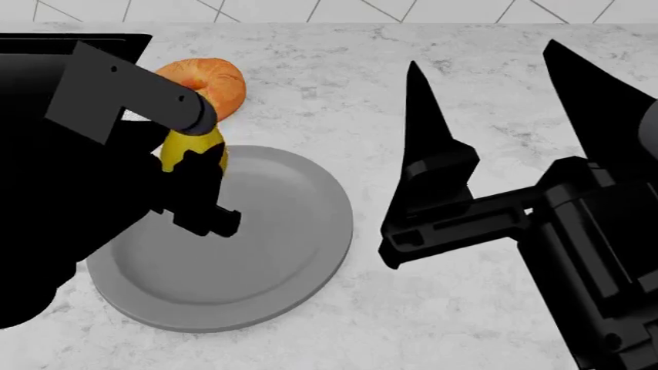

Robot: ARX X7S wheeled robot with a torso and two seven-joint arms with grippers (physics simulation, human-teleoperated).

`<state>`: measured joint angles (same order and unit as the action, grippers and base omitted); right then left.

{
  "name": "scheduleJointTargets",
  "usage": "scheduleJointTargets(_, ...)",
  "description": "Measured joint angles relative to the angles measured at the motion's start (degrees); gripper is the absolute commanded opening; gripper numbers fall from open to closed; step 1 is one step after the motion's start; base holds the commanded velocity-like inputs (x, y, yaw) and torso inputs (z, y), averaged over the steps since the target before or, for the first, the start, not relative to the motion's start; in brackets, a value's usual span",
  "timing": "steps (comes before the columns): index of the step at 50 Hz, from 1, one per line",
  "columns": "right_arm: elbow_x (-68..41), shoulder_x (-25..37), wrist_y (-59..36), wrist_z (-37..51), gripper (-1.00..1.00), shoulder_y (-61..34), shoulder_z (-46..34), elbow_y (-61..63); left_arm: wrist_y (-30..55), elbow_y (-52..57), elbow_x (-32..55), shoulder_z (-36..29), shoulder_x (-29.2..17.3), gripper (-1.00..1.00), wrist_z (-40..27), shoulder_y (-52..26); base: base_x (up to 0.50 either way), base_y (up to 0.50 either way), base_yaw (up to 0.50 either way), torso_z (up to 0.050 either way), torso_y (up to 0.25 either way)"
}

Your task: Pick the lemon from the sink and place it on the plate located on the counter

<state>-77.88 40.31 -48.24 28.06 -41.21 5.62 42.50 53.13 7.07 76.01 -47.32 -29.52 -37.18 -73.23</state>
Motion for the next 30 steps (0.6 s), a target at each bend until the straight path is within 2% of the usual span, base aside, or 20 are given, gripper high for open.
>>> scheduleJointTargets(30,-1.0,0.8,0.7,0.5,1.00,0.3,0.6,0.3,-2.8,-12.8,-3.3,-1.9,3.5,-1.00,9.7,1.3,0.00,0.00,0.00,0.000,0.000)
